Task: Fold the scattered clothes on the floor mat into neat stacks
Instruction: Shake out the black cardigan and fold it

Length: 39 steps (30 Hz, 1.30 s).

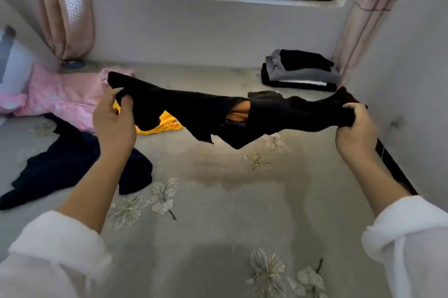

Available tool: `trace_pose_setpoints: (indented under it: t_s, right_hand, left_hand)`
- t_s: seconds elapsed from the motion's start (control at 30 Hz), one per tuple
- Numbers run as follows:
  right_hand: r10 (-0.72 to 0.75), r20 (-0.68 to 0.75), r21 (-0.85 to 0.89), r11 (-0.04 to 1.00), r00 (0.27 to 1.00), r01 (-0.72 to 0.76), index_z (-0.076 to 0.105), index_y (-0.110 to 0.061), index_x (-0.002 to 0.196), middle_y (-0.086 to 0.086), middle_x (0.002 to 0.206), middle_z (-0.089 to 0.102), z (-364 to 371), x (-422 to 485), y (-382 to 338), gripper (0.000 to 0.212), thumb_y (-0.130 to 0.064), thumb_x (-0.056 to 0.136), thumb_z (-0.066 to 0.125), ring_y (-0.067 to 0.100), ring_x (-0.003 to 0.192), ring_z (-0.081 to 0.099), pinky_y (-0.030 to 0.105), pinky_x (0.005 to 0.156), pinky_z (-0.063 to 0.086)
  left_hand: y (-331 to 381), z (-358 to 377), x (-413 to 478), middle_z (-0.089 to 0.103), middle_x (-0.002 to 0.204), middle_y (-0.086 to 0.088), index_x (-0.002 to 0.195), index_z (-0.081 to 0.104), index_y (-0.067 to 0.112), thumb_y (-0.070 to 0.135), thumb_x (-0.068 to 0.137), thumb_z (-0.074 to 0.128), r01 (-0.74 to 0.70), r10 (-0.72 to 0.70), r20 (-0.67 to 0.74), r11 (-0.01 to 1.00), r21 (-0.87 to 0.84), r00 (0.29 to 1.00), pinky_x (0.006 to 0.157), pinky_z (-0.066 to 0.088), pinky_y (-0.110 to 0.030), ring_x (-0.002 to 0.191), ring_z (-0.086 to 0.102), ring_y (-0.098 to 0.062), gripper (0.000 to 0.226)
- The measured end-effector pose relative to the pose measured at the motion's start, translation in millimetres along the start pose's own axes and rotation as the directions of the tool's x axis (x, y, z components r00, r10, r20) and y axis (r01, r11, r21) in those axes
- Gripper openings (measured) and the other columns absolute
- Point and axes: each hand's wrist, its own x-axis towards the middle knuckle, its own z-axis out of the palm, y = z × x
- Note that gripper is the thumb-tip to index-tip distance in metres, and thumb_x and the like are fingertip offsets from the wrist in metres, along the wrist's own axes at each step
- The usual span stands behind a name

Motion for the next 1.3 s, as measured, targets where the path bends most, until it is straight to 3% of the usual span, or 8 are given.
trace_pose_setpoints:
  t_s: [0.2,0.37,0.47,0.63,0.77,0.93,1.13,1.3]
  right_hand:
    - [0.054,0.252,-0.275,0.961,0.966,0.018,0.050,-0.011,0.130,0.019,0.124,0.056,52.2,-70.6,72.0,0.054,0.011,0.081,0.043,0.040,0.115,0.050,0.054,0.101,0.036]
    - [0.250,0.548,-0.548,0.828,0.798,0.117,0.029,-0.017,0.147,0.019,0.139,0.043,103.1,-154.0,158.8,0.064,0.003,0.088,0.044,0.037,0.129,0.035,0.053,0.104,0.033]
    - [0.405,0.608,-0.643,0.756,0.683,0.124,0.009,-0.019,0.152,0.014,0.154,0.023,132.7,-207.1,204.6,0.068,-0.008,0.095,0.043,0.032,0.140,0.021,0.048,0.111,0.026]
    - [0.708,0.358,-0.522,0.692,0.609,-0.498,0.048,0.005,0.126,0.029,0.127,0.051,160.1,-307.8,225.3,0.038,-0.009,0.091,0.050,0.040,0.114,0.049,0.045,0.093,0.040]
    - [0.789,0.544,-0.300,0.499,0.284,-0.813,0.062,-0.005,0.101,0.014,0.083,0.064,183.3,-352.7,207.1,0.019,0.000,0.089,0.048,0.025,0.075,0.057,0.035,0.066,0.047]
    - [0.706,0.668,0.035,0.285,0.234,-0.958,0.057,-0.005,0.117,0.007,0.100,0.061,227.0,-351.4,190.9,0.035,0.001,0.082,0.058,0.018,0.091,0.056,0.038,0.078,0.050]
    - [0.680,0.657,0.282,0.180,0.326,-0.942,0.061,-0.014,0.083,-0.002,0.086,0.065,226.8,-333.5,187.6,0.017,0.002,0.078,0.057,0.015,0.083,0.058,0.030,0.069,0.048]
    - [0.702,0.660,0.081,0.287,0.267,-0.955,0.054,-0.008,0.079,0.006,0.071,0.057,185.7,-353.6,209.0,0.022,0.011,0.069,0.049,0.018,0.062,0.054,0.023,0.044,0.042]
  left_hand:
    - [-116.3,-35.9,-110.6,0.041,0.147,-0.017,0.110,0.063,0.019,0.018,0.095,0.054,0.228,-0.319,0.245,0.914,0.337,0.916,0.104,0.037,-0.038,0.133,0.043,-0.024,0.018]
    - [-192.7,-60.0,-214.5,0.061,0.098,0.015,0.096,0.059,0.039,0.019,0.097,0.051,0.296,-0.523,0.402,0.812,0.504,0.752,0.073,0.041,-0.021,0.095,0.058,-0.011,0.022]
    - [-232.9,-62.6,-268.0,0.057,0.117,0.003,0.118,0.056,0.026,0.020,0.099,0.048,0.400,-0.719,0.396,0.665,0.631,0.571,0.086,0.041,-0.029,0.114,0.055,-0.022,0.022]
    - [-262.8,-63.0,-331.6,0.052,0.081,-0.005,0.105,0.058,0.002,0.017,0.094,0.051,0.747,-0.946,0.160,0.322,0.581,0.283,0.059,0.043,-0.025,0.066,0.051,-0.014,0.019]
    - [-262.6,-39.2,-356.7,0.060,0.087,-0.012,0.087,0.058,0.007,-0.001,0.090,0.046,0.884,-0.988,0.152,0.097,0.458,0.030,0.076,0.049,-0.036,0.081,0.058,-0.025,0.014]
    - [-255.3,-1.5,-353.4,0.056,0.095,-0.007,0.091,0.052,0.012,-0.009,0.076,0.058,0.913,-0.961,0.253,0.201,0.355,0.114,0.071,0.047,-0.032,0.081,0.053,-0.017,0.027]
    - [-237.8,8.1,-350.3,0.066,0.096,0.004,0.086,0.062,0.023,0.026,0.082,0.073,0.617,-0.780,0.431,0.624,0.480,0.454,0.085,0.049,-0.026,0.099,0.058,-0.011,0.013]
    - [-230.9,-14.1,-354.5,0.073,0.091,0.010,0.091,0.063,0.032,0.036,0.087,0.066,0.735,-0.852,0.502,0.435,0.520,0.148,0.071,0.056,-0.022,0.088,0.068,-0.008,0.006]
